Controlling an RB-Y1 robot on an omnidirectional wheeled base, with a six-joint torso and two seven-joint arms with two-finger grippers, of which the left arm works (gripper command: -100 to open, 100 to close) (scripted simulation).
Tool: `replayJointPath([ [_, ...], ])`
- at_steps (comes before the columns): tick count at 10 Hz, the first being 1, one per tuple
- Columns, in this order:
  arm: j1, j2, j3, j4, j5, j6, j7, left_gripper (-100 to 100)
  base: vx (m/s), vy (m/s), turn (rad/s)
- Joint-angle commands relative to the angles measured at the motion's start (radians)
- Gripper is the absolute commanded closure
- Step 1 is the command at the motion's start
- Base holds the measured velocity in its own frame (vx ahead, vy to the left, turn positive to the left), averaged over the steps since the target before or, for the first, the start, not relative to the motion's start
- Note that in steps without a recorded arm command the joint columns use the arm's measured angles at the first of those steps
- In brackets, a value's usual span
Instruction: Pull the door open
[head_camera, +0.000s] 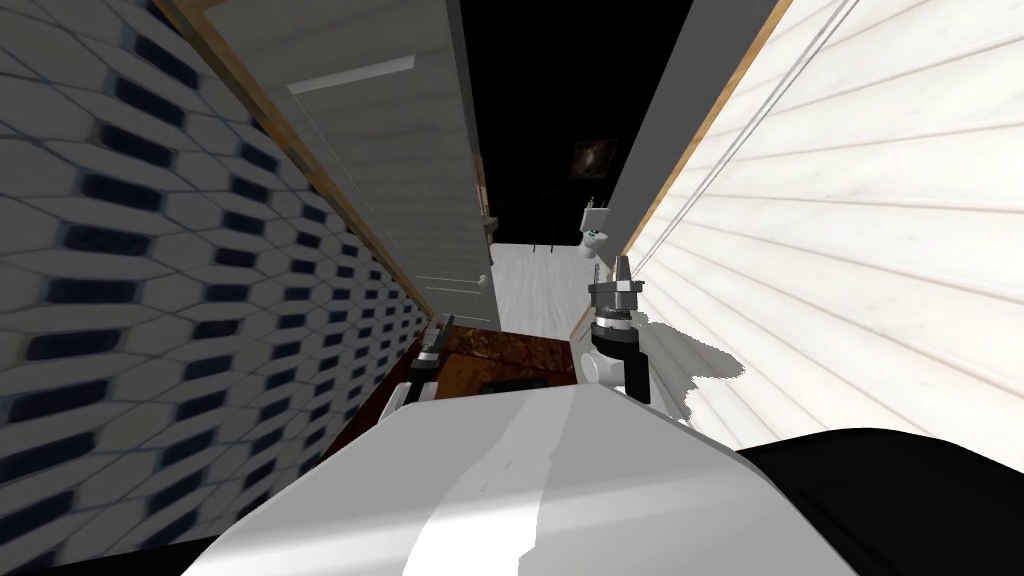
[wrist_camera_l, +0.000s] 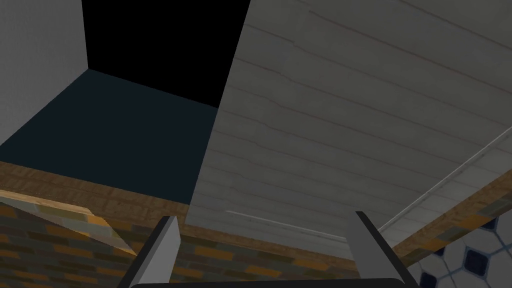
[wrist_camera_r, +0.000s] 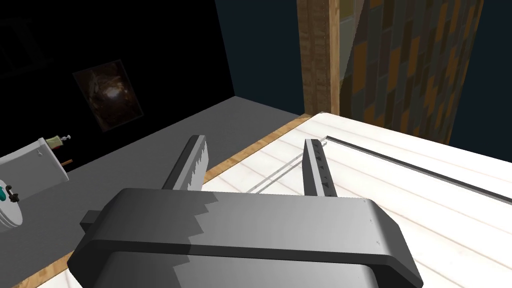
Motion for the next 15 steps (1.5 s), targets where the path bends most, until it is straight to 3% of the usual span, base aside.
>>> replayJointPath([
  [1, -0.004, 0.001, 0.006, 0.03, -0.018, -0.015, -0.02, -100, 0.098, -0.028, 0.024],
  [7, -0.038, 0.012, 0.039, 0.182, -0.101, -0.079, -0.102, -100, 0.116, -0.036, 0.032],
  [15, -0.071, 0.022, 0.071, 0.335, -0.184, -0.144, -0.186, -100, 0.114, -0.036, 0.027],
])
